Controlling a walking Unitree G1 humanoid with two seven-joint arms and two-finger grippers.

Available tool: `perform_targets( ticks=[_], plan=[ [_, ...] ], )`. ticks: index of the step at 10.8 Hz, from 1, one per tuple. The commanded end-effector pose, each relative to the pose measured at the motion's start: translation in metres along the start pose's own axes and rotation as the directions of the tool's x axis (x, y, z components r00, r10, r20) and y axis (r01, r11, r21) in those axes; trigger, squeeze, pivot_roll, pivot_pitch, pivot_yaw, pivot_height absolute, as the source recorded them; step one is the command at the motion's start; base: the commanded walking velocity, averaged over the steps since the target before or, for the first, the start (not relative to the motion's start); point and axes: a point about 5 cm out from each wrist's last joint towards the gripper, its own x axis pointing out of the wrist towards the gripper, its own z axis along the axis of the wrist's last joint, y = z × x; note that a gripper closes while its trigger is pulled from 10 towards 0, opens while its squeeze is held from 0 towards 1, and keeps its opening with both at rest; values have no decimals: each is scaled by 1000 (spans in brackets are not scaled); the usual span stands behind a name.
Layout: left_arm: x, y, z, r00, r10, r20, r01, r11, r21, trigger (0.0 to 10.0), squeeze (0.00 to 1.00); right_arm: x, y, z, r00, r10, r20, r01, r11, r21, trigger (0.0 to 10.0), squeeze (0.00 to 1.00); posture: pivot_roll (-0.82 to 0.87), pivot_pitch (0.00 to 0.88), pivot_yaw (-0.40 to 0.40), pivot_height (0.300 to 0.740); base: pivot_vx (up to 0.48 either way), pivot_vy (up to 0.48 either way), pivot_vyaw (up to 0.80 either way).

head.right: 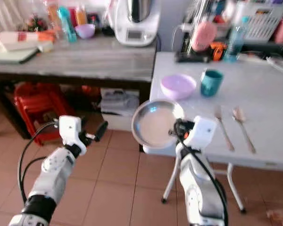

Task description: Setting the table

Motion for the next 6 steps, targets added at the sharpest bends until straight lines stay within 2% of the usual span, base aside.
perform_targets(
  ticks=[1, 6],
  plan=[
    [4, -5, 2, 1000, -16, 5, 16, 1000, 6, 10000, 0, -1, -3, 2, 1000, -15, 10, 15, 1000, 1, 10000, 0, -22, 0, 52, 740, 0, 439, 0],
    [6, -10, 3, 1000, -21, 9, 21, 1000, 3, 10000, 0, -1, -3, 3, 999, -23, 27, 22, 1000, 9, 10000, 0, -24, 0, 57, 740, 0, 436, 0]
  ],
)
